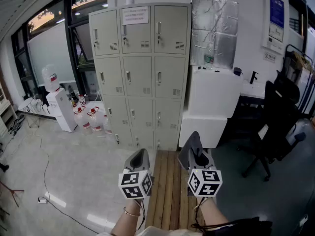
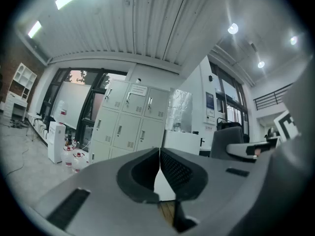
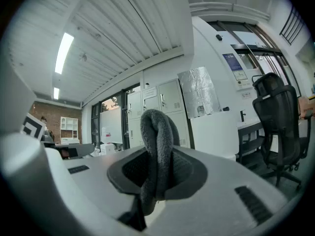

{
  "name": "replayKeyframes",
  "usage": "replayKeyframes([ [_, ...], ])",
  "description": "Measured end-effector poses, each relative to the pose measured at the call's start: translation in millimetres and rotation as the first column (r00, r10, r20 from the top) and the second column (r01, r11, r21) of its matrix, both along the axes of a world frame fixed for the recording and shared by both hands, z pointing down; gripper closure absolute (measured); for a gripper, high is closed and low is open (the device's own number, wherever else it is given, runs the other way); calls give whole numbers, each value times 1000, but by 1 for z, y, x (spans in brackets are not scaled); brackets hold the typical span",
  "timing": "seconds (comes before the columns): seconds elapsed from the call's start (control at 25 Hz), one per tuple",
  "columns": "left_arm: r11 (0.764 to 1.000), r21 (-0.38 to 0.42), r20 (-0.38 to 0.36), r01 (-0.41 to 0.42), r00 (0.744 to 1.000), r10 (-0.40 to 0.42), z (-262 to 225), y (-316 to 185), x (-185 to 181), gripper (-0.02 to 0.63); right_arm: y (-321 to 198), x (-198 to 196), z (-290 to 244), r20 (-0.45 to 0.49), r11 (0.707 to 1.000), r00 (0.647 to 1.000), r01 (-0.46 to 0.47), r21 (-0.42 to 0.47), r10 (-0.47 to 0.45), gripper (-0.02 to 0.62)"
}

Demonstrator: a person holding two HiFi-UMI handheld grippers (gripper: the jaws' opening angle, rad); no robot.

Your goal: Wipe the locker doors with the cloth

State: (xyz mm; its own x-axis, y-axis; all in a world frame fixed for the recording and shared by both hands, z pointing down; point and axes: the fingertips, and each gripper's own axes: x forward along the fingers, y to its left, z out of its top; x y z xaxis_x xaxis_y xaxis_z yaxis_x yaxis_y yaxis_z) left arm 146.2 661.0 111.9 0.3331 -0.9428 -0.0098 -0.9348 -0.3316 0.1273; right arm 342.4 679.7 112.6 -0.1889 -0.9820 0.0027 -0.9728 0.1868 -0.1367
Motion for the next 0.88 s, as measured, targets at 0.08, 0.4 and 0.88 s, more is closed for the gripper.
replayKeyframes([
  [0.08,1000,0,1,0,1000,0,2,2,-2,597,2,-1,2,-1,1000,1000,-1,1,1,532],
  [0.4,1000,-5,4,-1,1000,1,5,1,-20,597,0,-15,5,-5,1000,1000,-10,-7,10,532],
  [0.88,998,-56,-47,12,999,-14,23,-29,-56,595,-18,-26,25,32,997,998,-56,-45,58,528],
])
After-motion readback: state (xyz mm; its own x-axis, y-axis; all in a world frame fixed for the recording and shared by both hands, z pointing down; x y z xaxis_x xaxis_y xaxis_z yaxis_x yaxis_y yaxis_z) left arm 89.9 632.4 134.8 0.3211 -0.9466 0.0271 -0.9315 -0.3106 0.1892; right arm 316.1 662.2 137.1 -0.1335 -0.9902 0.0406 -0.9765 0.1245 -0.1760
